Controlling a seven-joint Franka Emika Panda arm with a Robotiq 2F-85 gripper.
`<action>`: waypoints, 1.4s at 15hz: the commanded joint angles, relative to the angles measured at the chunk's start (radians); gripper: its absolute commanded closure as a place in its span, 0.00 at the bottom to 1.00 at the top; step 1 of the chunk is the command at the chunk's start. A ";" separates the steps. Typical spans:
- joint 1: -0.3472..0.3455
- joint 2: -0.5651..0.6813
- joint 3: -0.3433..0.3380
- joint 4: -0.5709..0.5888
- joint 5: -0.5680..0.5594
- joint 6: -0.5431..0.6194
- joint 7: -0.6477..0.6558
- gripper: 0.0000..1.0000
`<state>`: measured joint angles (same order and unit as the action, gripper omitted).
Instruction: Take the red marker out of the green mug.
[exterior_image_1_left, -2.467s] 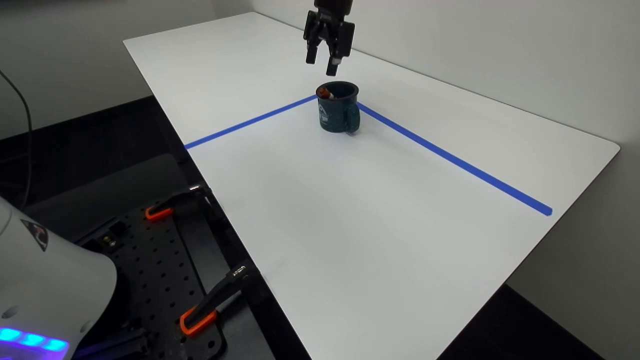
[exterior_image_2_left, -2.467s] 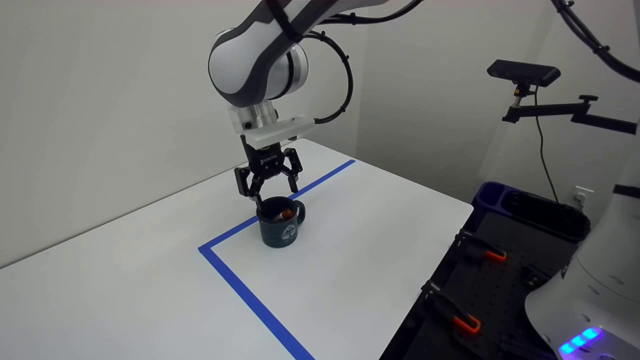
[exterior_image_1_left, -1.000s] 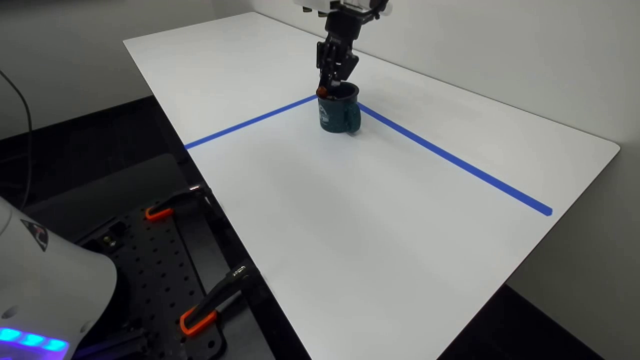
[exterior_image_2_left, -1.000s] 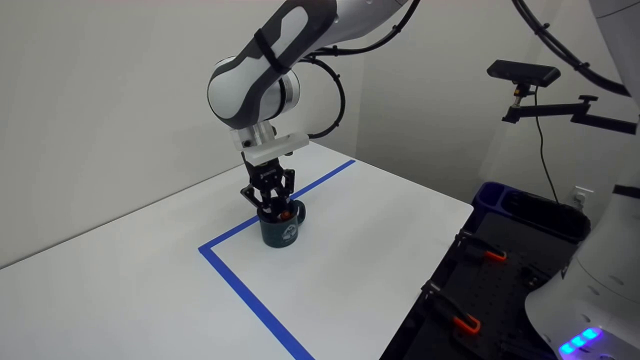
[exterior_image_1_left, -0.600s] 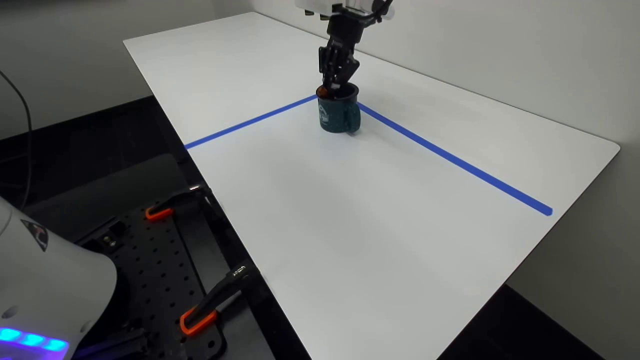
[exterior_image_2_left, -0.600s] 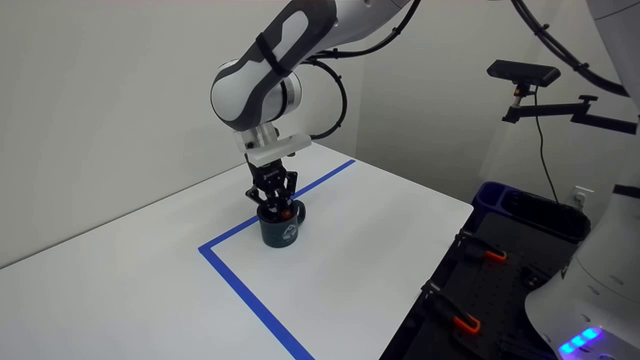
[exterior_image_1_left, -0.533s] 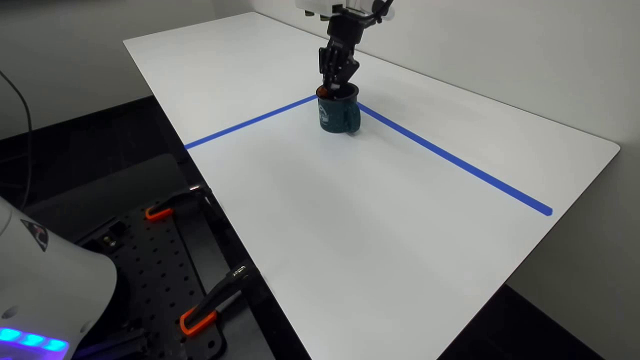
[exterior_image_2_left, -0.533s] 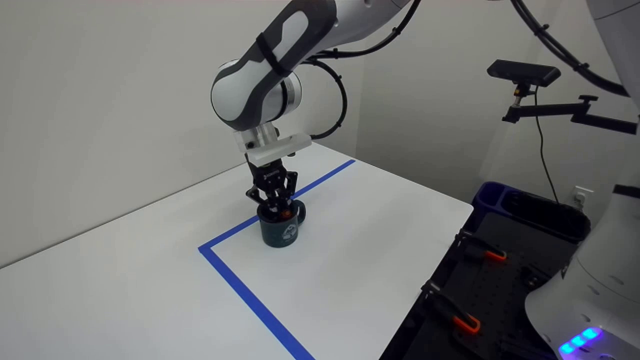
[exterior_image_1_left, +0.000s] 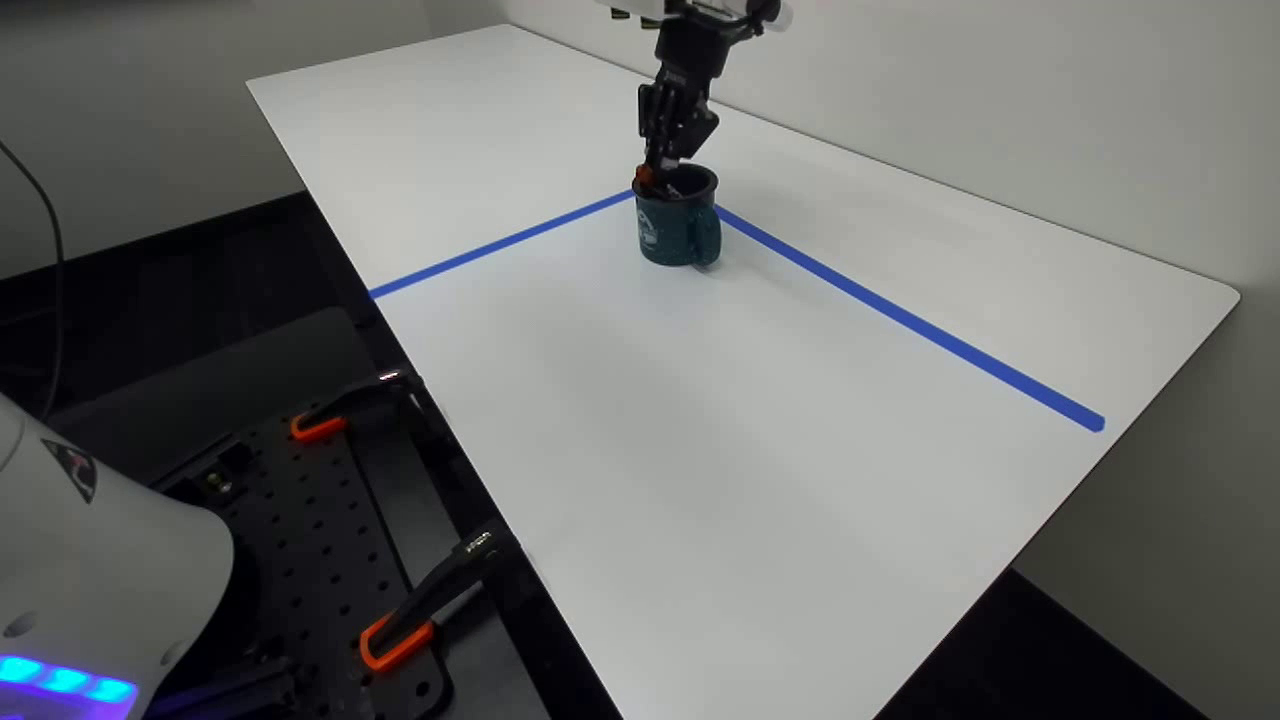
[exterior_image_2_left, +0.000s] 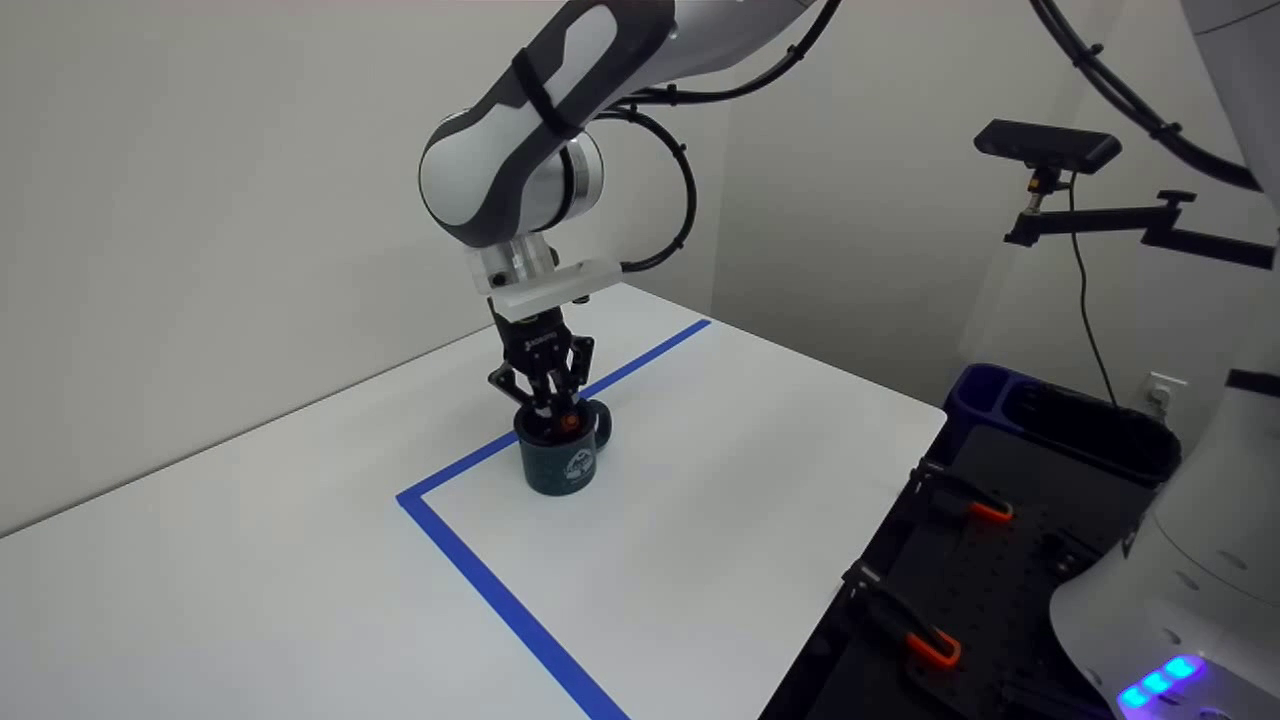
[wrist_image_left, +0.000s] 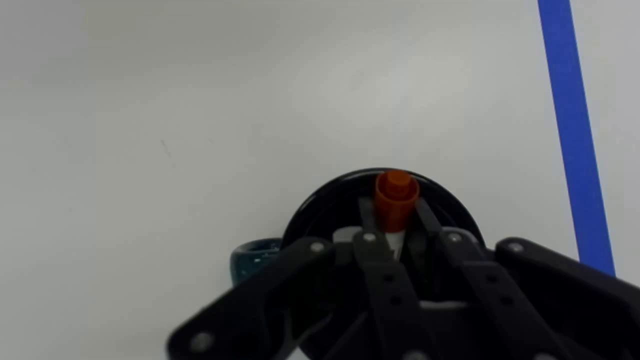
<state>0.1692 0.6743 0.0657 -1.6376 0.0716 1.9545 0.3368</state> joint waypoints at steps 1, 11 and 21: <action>-0.005 -0.094 0.003 -0.021 0.023 -0.083 -0.018 0.95; -0.031 -0.304 -0.035 -0.188 0.005 -0.111 0.000 0.95; -0.141 -0.312 -0.083 -0.507 0.019 0.374 -0.110 0.95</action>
<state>0.0471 0.3892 -0.0095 -2.0632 0.0760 2.2360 0.2584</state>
